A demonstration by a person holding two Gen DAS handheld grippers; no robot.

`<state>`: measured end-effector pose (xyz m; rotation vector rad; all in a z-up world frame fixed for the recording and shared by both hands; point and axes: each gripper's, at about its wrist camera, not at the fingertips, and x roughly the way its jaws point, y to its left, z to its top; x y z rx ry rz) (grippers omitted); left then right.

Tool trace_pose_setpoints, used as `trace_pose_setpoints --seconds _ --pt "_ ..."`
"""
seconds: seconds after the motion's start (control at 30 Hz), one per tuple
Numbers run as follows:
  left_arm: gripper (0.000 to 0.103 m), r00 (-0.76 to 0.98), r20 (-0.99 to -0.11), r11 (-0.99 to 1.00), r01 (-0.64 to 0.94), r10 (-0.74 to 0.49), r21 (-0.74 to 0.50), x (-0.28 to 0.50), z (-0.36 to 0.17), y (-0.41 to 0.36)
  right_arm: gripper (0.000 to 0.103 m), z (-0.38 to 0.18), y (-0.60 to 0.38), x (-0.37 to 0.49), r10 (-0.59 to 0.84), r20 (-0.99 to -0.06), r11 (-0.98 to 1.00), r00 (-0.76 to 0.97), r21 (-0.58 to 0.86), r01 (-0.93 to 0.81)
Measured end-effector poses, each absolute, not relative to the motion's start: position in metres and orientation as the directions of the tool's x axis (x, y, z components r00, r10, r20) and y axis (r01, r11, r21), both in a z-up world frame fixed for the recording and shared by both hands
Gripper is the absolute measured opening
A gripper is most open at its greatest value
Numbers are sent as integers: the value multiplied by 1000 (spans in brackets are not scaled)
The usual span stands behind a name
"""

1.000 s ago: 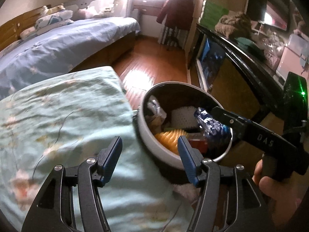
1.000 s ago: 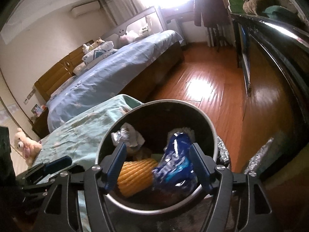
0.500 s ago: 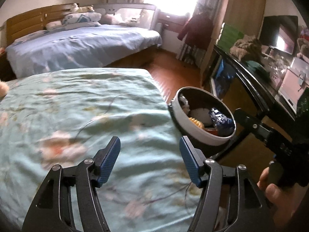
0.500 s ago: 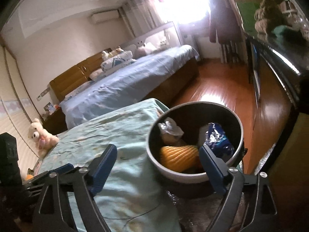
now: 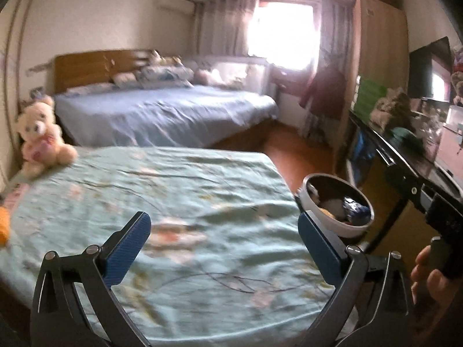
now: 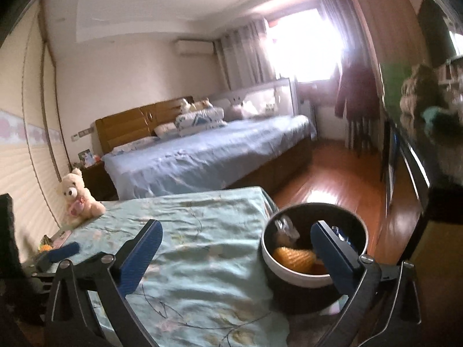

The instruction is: Collect trash

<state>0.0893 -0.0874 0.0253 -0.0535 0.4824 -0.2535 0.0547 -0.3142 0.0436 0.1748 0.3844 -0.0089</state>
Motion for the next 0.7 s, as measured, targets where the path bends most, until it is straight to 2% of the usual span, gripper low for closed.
trace_pose_setpoints --seconds 0.3,0.7 --pt "103 903 -402 988 151 -151 -30 82 20 -79 103 21 -299 54 8 -349 992 937 119 35" --pt "103 910 -396 992 127 -121 -11 81 17 -76 103 12 -293 58 21 -365 995 931 103 18"
